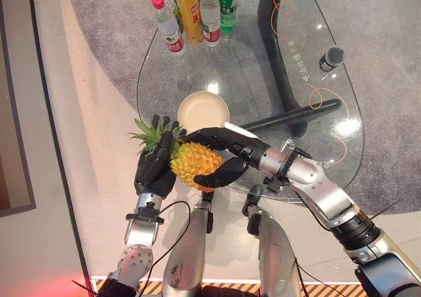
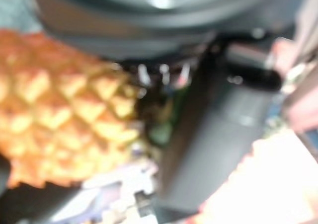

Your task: Pick up the fruit to the plate

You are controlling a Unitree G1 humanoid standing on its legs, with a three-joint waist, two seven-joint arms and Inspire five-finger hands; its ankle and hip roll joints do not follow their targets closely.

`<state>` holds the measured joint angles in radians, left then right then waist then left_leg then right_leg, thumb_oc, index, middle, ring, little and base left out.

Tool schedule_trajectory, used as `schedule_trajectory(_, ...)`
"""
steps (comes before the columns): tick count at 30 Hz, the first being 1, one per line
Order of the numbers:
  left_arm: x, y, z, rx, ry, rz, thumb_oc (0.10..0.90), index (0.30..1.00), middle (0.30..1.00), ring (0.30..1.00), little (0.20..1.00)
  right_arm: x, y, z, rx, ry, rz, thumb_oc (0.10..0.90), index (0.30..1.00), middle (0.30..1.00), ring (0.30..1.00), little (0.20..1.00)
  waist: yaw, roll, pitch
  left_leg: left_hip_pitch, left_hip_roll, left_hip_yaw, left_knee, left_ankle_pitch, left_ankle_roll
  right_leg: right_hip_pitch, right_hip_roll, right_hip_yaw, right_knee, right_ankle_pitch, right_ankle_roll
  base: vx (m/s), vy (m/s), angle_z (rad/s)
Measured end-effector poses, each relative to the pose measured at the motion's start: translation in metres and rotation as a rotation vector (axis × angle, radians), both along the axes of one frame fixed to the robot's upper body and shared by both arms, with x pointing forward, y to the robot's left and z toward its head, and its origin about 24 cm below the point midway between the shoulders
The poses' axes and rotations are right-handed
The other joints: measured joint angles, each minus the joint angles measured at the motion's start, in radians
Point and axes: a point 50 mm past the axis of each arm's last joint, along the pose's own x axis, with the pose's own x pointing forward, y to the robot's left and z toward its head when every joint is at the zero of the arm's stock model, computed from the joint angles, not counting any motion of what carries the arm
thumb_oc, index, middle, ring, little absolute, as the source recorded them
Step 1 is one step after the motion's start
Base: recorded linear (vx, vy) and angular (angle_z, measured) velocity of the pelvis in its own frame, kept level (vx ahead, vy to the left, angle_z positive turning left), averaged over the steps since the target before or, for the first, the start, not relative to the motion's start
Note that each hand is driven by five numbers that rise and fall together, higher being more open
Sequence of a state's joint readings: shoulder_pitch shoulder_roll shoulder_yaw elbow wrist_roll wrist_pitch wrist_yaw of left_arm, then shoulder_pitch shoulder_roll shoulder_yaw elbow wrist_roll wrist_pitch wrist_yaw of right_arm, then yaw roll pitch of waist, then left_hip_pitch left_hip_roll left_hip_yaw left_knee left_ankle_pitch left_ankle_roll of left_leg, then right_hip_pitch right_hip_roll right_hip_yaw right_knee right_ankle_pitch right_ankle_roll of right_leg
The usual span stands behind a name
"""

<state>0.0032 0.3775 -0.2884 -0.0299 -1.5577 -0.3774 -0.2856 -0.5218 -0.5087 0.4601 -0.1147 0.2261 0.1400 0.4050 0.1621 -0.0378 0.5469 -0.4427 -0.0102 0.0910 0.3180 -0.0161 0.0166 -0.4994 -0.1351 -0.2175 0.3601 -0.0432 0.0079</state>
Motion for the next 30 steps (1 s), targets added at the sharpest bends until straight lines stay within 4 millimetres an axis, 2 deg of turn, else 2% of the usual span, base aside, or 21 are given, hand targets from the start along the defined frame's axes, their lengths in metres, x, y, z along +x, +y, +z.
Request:
schedule_trajectory(2,0.0,0.001,0.0,-0.022,-0.015,0.007,0.1,0.3,0.3,0.3,0.2,0.0,0.002,0.0,0.013,0.001,-0.001,0.1,0.3,0.3,0.3,0.2,0.0,-0.003,0.0,0.0,-0.001,-0.001,0.001,-0.001,0.001,0.001,-0.001,0.0,0.0,0.0,0.001,0.0,0.0,0.0)
schedule_trajectory(6,-0.001,0.002,0.002,-0.071,-0.058,0.039,0.1,0.3,0.3,0.3,0.2,-0.001,0.006,0.001,0.043,-0.001,0.001,0.1,0.3,0.3,0.3,0.2,0.0,-0.004,0.0,0.0,-0.002,-0.001,0.004,-0.001,0.002,0.003,-0.002,0.0,-0.001,0.0,0.006,0.0,0.0,0.0)
schedule_trajectory(30,-0.001,0.008,0.005,-0.064,-0.088,0.075,0.1,0.3,0.3,0.3,0.2,-0.007,0.014,0.001,0.031,-0.026,0.036,0.1,0.3,0.3,0.3,0.2,-0.001,-0.005,0.0,-0.02,-0.007,-0.02,0.021,-0.008,0.006,0.002,-0.009,-0.019,-0.001,-0.001,0.006,0.01,0.004,0.02)
